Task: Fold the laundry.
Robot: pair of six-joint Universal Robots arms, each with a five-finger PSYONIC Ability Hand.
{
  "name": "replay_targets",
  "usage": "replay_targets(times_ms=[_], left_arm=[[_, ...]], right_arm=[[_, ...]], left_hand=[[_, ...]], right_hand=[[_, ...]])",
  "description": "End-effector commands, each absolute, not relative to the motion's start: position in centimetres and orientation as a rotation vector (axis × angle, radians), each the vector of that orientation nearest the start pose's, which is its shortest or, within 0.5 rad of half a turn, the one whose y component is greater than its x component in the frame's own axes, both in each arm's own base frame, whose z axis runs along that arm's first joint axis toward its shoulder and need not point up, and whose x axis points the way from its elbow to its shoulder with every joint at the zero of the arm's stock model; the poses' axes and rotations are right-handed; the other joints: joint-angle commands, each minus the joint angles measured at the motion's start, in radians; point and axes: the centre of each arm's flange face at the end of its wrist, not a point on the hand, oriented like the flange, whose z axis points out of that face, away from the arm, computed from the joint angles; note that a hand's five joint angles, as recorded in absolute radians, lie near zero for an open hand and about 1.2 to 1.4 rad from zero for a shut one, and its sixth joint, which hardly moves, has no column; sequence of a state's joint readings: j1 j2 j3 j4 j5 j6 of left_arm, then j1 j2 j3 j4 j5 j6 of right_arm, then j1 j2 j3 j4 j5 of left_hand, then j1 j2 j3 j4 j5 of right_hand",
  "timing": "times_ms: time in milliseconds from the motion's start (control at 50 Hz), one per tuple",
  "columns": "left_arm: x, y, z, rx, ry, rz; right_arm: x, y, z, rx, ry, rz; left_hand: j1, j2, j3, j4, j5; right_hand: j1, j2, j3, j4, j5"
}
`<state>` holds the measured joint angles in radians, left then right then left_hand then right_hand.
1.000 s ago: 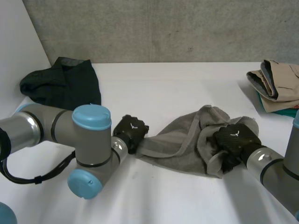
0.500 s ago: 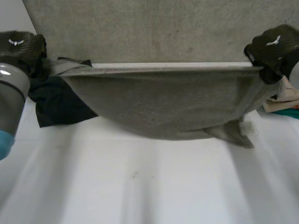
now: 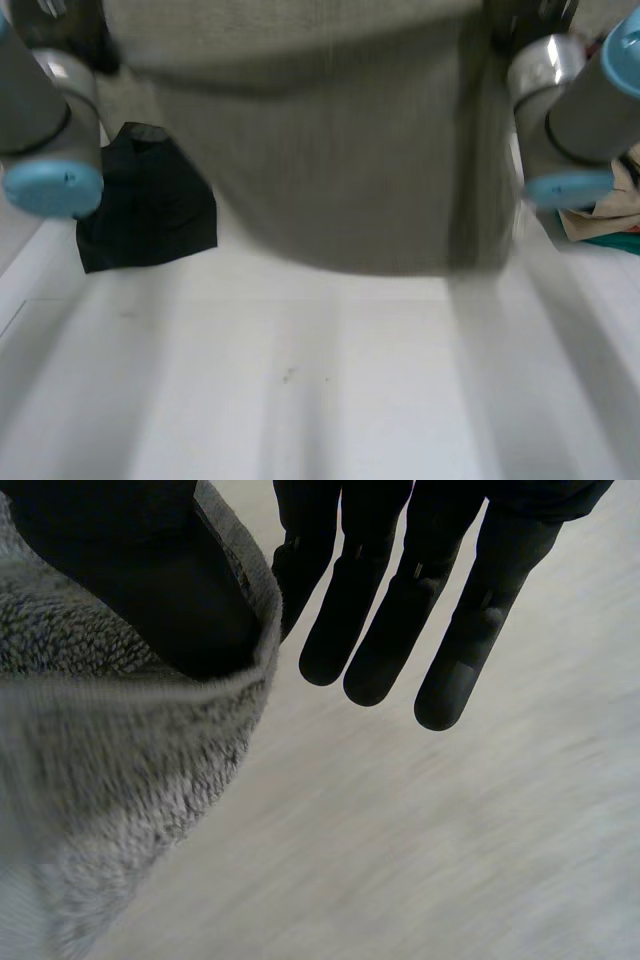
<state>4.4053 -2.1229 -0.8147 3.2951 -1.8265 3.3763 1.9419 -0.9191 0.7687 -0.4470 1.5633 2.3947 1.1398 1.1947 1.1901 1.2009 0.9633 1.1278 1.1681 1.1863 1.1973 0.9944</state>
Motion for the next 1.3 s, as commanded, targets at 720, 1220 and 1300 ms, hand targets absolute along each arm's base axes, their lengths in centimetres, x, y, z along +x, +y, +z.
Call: replay_targets(times_ms=[720,1220,1300], left_arm=[[-19.2,-29.5,18.2,0.348,2.539,-1.804],[-17.1,-30.8,13.8,1.208,2.345,-1.760],[-17.2,-31.5,13.3,1.213,2.314,-1.778]], right_arm=[[25.7,-30.2,15.1,-1.331,2.181,-1.944],[25.1,-29.7,14.2,-1.320,2.216,-1.911],[25.2,-29.6,14.1,-1.323,2.215,-1.906]], left_hand=[[-0.909,-0.964,-0.959,-0.970,-0.907],[-0.524,-0.579,-0.574,-0.585,-0.522],[-0.530,-0.585,-0.580,-0.591,-0.528]], right_hand=[[0.269,0.228,0.210,0.199,0.227],[0.269,0.228,0.210,0.199,0.227],[0.269,0.228,0.210,0.199,0.227]])
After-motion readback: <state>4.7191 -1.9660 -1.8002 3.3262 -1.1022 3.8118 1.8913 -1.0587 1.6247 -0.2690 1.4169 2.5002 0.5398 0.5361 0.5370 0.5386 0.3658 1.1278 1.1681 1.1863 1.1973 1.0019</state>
